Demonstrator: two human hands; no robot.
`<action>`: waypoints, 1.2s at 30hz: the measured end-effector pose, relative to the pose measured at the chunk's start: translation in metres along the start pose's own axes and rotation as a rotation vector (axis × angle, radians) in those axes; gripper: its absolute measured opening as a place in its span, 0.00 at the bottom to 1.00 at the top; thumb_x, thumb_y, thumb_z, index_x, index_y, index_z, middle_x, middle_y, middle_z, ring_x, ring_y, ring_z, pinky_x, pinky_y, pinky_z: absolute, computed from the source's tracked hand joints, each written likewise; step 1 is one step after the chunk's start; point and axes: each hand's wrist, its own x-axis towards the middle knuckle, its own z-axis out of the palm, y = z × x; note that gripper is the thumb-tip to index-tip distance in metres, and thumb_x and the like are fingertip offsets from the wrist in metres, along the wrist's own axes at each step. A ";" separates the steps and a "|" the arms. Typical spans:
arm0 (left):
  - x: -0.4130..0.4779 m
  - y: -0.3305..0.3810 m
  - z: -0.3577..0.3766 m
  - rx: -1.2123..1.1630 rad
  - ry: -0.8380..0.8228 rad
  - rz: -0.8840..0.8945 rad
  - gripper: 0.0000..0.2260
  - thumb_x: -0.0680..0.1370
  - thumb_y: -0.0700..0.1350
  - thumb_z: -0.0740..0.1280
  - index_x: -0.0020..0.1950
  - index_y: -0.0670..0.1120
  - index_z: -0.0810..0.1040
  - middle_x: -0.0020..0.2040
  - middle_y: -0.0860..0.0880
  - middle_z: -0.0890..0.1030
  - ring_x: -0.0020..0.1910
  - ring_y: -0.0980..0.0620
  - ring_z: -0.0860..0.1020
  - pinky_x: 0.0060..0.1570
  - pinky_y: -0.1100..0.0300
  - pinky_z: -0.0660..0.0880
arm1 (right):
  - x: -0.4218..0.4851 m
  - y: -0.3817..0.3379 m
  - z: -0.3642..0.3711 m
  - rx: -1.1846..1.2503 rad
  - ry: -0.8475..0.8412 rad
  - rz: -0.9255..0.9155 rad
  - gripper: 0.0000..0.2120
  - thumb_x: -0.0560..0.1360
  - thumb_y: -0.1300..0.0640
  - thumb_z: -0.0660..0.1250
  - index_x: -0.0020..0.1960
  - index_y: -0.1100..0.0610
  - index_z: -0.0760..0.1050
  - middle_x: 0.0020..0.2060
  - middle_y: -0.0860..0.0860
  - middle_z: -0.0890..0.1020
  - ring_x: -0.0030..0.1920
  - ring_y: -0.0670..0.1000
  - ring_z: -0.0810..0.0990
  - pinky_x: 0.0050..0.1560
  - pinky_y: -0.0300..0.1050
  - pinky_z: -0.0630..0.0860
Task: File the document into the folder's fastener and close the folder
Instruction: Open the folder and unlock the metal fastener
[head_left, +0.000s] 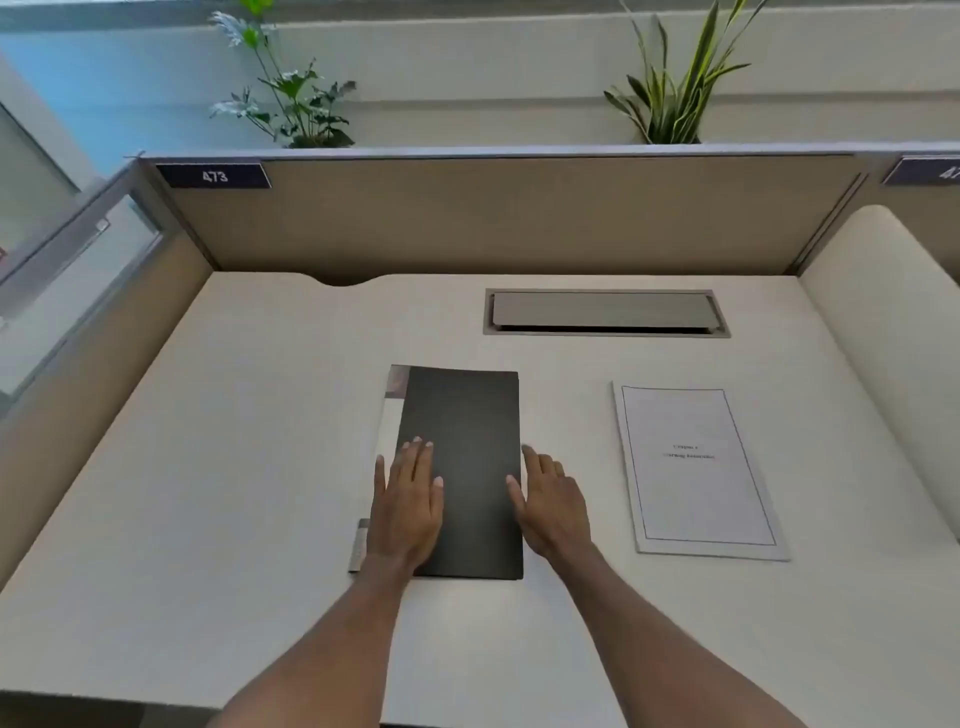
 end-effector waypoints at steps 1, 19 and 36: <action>-0.004 -0.003 0.002 0.011 -0.029 0.018 0.26 0.85 0.52 0.53 0.83 0.47 0.63 0.83 0.48 0.63 0.83 0.50 0.59 0.83 0.44 0.47 | -0.003 -0.001 0.003 -0.003 -0.034 -0.008 0.26 0.82 0.42 0.53 0.76 0.53 0.63 0.66 0.52 0.76 0.63 0.55 0.77 0.62 0.52 0.76; -0.052 -0.075 0.024 0.275 -0.065 0.588 0.29 0.80 0.61 0.65 0.77 0.48 0.73 0.76 0.48 0.74 0.72 0.47 0.76 0.69 0.48 0.74 | -0.027 0.006 0.039 -0.179 -0.058 -0.168 0.25 0.81 0.47 0.58 0.76 0.52 0.68 0.76 0.53 0.69 0.71 0.56 0.71 0.70 0.52 0.71; -0.086 -0.057 0.002 -0.209 0.175 0.285 0.20 0.87 0.47 0.54 0.73 0.39 0.74 0.71 0.41 0.78 0.69 0.44 0.80 0.66 0.53 0.77 | -0.024 -0.015 0.033 0.531 0.207 0.189 0.20 0.85 0.49 0.54 0.76 0.49 0.66 0.73 0.47 0.73 0.73 0.47 0.71 0.70 0.41 0.66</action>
